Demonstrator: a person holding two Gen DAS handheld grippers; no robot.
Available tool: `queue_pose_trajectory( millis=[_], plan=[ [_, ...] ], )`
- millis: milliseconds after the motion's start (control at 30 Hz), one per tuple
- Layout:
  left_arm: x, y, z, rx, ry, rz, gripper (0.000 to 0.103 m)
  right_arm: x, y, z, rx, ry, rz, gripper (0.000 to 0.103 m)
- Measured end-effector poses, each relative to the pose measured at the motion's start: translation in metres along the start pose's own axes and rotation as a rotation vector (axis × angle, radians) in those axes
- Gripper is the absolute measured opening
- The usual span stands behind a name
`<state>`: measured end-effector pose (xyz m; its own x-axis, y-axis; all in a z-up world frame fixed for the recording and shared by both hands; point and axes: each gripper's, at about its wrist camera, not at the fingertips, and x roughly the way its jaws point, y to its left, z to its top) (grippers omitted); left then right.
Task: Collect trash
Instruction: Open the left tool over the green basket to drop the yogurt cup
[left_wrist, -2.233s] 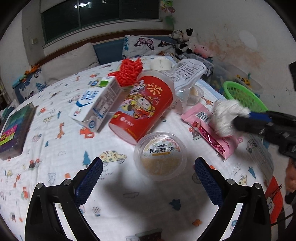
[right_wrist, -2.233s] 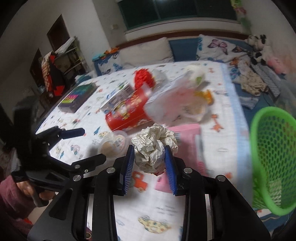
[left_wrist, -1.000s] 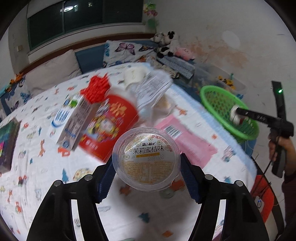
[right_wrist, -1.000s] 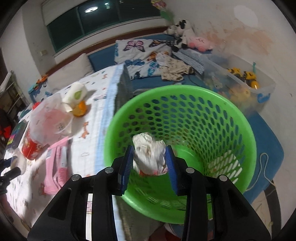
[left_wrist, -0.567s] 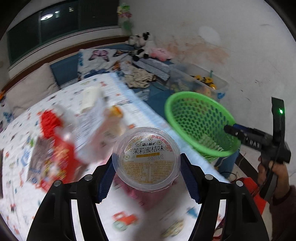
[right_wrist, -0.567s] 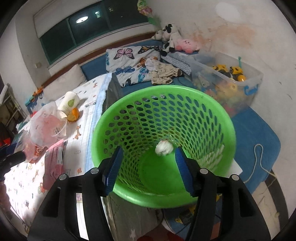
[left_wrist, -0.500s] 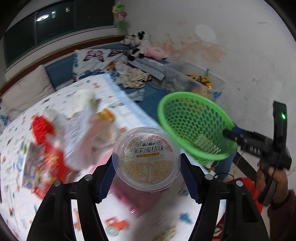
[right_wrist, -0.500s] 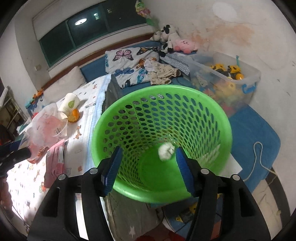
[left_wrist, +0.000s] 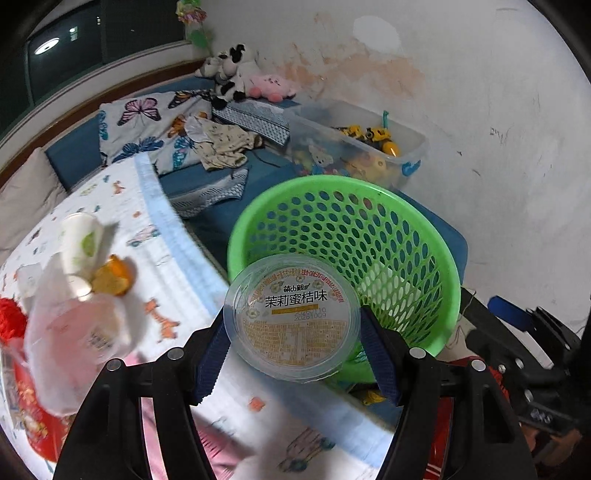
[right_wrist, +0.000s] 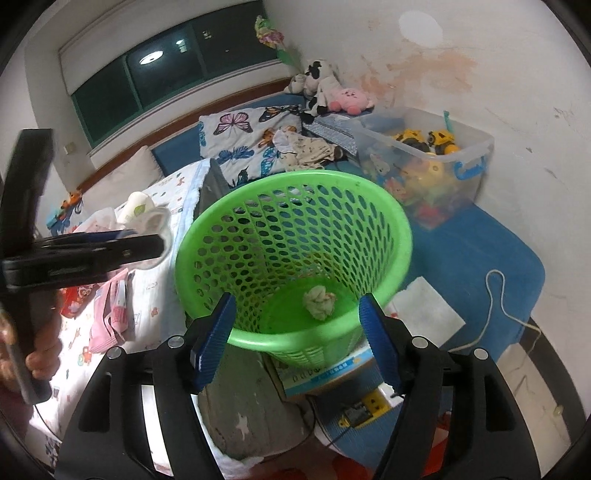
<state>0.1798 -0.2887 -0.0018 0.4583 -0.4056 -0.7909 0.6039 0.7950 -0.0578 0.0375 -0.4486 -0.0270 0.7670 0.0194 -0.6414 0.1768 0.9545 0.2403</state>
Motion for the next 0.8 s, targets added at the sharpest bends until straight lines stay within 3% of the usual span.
queue_pose_trajectory(
  millis=[233, 333, 633, 800],
  plan=[
    [0.024, -0.012, 0.003, 0.009, 0.047, -0.013, 0.068, 0.000, -0.003, -0.006, 0.010, 0.009, 0.001, 0.070],
    [0.023, -0.013, 0.001, 0.015, 0.037, -0.013, 0.078, 0.000, -0.001, -0.008, 0.005, 0.011, 0.008, 0.070],
    [-0.010, 0.006, -0.006, -0.027, -0.016, -0.015, 0.078, -0.001, 0.016, -0.003, -0.027, 0.002, 0.040, 0.070],
    [-0.038, 0.025, -0.019, -0.042, -0.056, 0.040, 0.078, 0.000, 0.036, -0.001, -0.062, 0.000, 0.072, 0.072]
  ],
)
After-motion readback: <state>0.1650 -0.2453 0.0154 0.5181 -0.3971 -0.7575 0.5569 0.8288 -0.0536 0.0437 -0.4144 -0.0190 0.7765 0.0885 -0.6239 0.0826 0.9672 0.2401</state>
